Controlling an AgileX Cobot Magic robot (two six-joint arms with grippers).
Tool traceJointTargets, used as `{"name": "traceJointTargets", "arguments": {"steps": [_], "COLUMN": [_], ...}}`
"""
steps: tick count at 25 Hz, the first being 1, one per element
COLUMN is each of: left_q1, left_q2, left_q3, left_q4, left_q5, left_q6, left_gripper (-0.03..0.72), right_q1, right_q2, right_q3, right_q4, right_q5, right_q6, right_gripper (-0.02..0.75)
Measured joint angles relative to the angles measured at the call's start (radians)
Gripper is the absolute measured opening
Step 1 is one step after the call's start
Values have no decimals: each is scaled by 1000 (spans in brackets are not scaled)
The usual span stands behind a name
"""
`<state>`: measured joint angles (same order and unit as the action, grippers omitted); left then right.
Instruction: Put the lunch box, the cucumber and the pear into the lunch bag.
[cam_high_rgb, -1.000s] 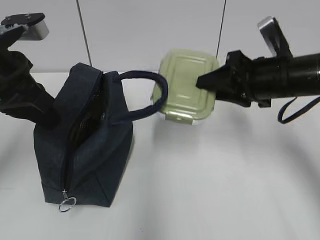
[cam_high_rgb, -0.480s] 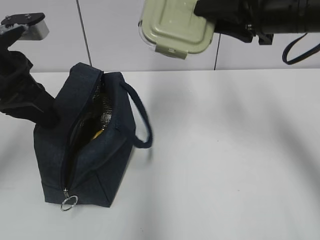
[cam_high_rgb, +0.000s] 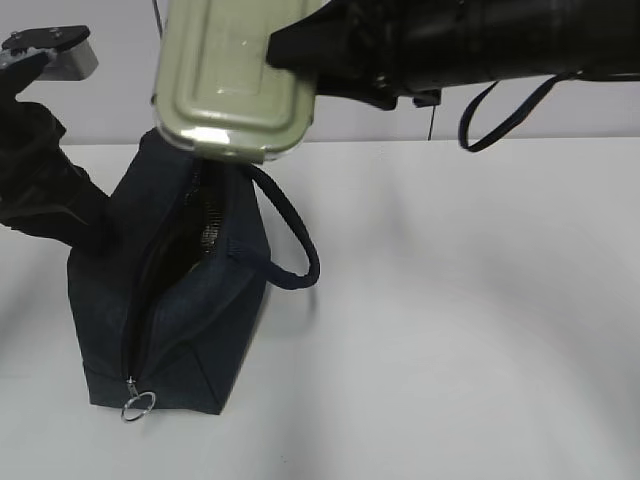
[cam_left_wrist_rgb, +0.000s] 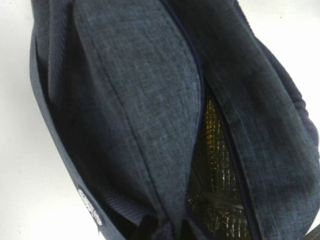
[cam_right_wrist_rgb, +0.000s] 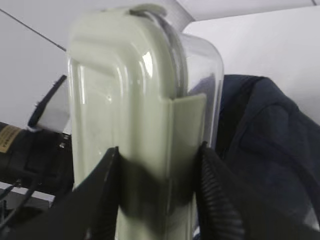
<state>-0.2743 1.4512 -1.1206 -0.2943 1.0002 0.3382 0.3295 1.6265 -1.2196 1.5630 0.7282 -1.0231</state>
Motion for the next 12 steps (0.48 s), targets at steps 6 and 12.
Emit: {"name": "traceJointTargets", "arguments": {"steps": [6, 12], "left_q1": [0, 0], "left_q2": [0, 0], "left_q3": [0, 0], "left_q4": [0, 0], "left_q5": [0, 0], "left_q6": [0, 0], "left_gripper": [21, 21], "right_q1": [74, 80], "right_q2": [114, 148], "right_q3": [0, -2], "right_q4": [12, -99], "right_q5": [-64, -96], "right_q6": [-10, 37], "right_gripper": [296, 296]}}
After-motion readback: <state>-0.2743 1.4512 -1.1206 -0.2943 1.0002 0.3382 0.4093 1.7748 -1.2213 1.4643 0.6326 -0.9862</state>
